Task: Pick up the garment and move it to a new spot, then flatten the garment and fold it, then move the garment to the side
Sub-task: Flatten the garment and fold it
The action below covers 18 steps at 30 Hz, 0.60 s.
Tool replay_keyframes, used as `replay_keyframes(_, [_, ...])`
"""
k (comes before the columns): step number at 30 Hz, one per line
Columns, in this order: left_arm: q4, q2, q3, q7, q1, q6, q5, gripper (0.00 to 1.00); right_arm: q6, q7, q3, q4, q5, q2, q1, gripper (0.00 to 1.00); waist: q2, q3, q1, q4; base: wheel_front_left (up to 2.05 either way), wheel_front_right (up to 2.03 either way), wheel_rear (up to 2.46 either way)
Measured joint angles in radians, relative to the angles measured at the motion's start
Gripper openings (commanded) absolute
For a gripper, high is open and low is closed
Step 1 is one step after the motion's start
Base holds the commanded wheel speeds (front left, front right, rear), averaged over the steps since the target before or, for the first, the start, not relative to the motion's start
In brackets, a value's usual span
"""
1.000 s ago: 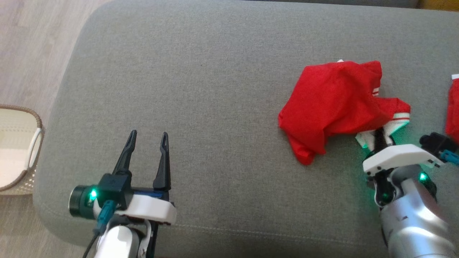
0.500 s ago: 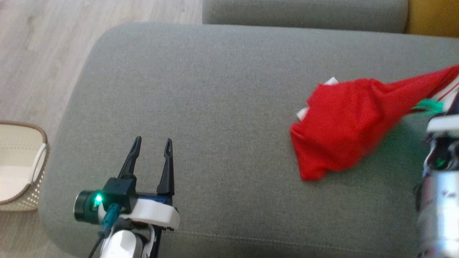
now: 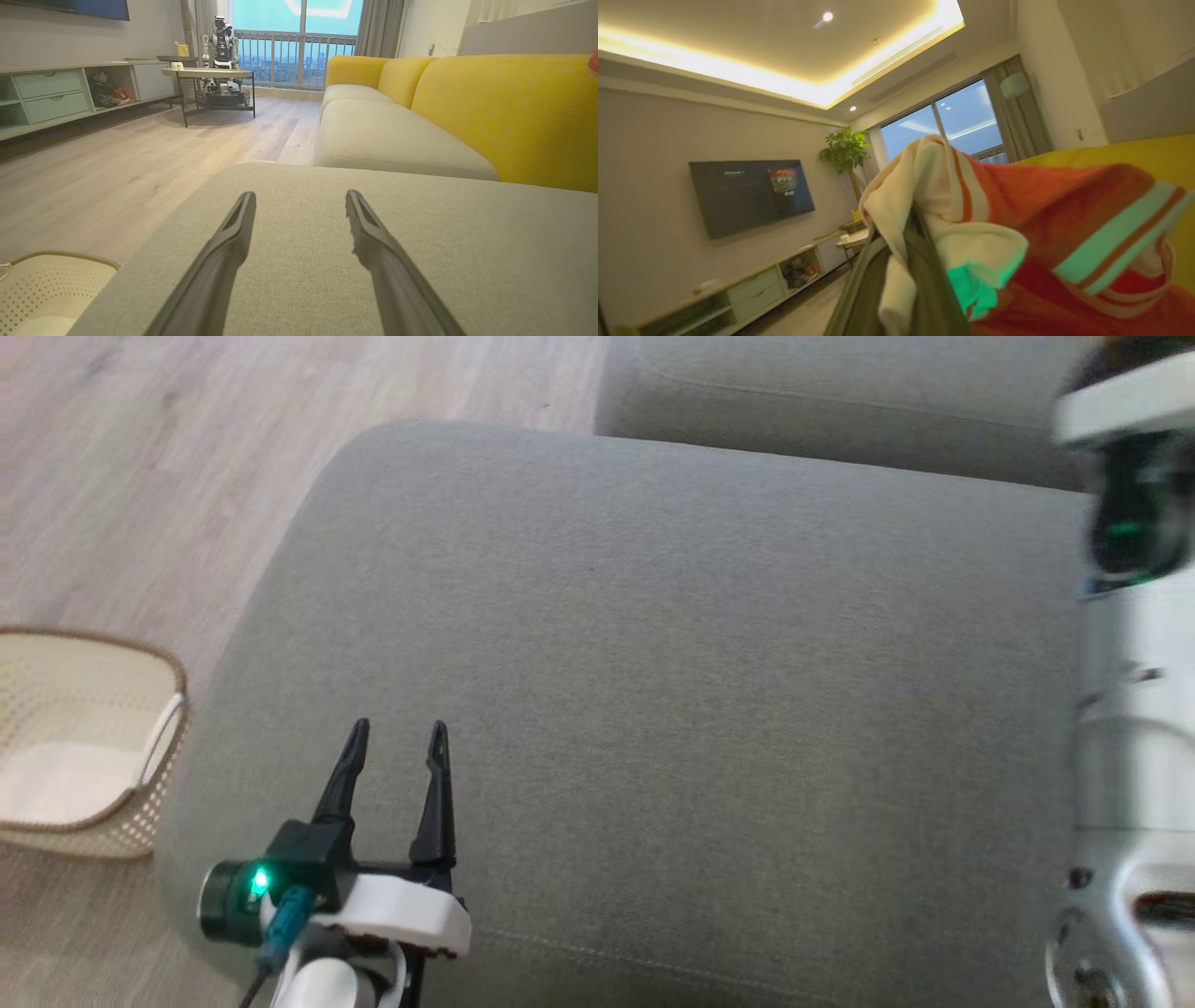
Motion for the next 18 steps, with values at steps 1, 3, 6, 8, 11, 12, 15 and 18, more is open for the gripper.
replay_keyframes(1, [-0.001,0.000,-0.005,0.000,0.000,0.000,-0.003,1.00,0.000,0.002,0.055,0.012,0.004,0.000,0.002,0.00,0.0000,0.003,0.0000,0.009,0.00,0.00,0.00])
replay_keyframes(3, [-0.003,0.000,-0.012,0.000,0.000,0.000,-0.007,1.00,0.000,0.008,0.112,0.034,0.005,0.000,0.004,0.00,0.0000,0.007,0.0000,0.018,0.00,0.00,0.00])
replay_keyframes(6, [-0.008,0.000,-0.033,0.000,-0.005,0.000,-0.020,1.00,0.000,0.011,0.271,0.132,0.013,0.000,0.029,0.00,0.0000,0.025,0.0000,0.049,0.00,0.00,0.00])
replay_keyframes(8, [-0.010,0.000,-0.051,0.000,-0.011,0.001,-0.030,1.00,0.000,0.002,0.365,0.215,0.039,0.000,0.058,0.00,0.0000,0.039,0.0001,0.072,0.00,0.00,0.00])
replay_keyframes(11, [-0.009,0.000,-0.082,0.000,-0.030,0.004,-0.049,1.00,0.000,-0.007,0.518,0.332,0.075,-0.003,0.098,0.00,0.0000,0.062,0.0002,0.110,0.00,0.00,0.00])
replay_keyframes(12, [-0.008,0.000,-0.093,0.000,-0.040,0.004,-0.053,1.00,0.000,-0.009,0.572,0.358,0.081,-0.004,0.106,0.00,0.0000,0.069,0.0002,0.124,0.00,0.00,0.00])
replay_keyframes(15, [-0.006,0.000,-0.120,0.000,-0.064,0.013,-0.071,1.00,0.000,-0.034,0.683,0.405,0.134,-0.002,0.108,0.00,0.0000,0.087,0.0002,0.168,0.00,0.00,0.00])
replay_keyframes(18, [-0.004,0.000,-0.139,0.000,-0.066,0.022,-0.083,1.00,0.000,-0.054,0.754,0.439,0.186,-0.004,0.104,0.12,0.0000,0.100,0.0002,0.206,0.00,0.00,0.00])
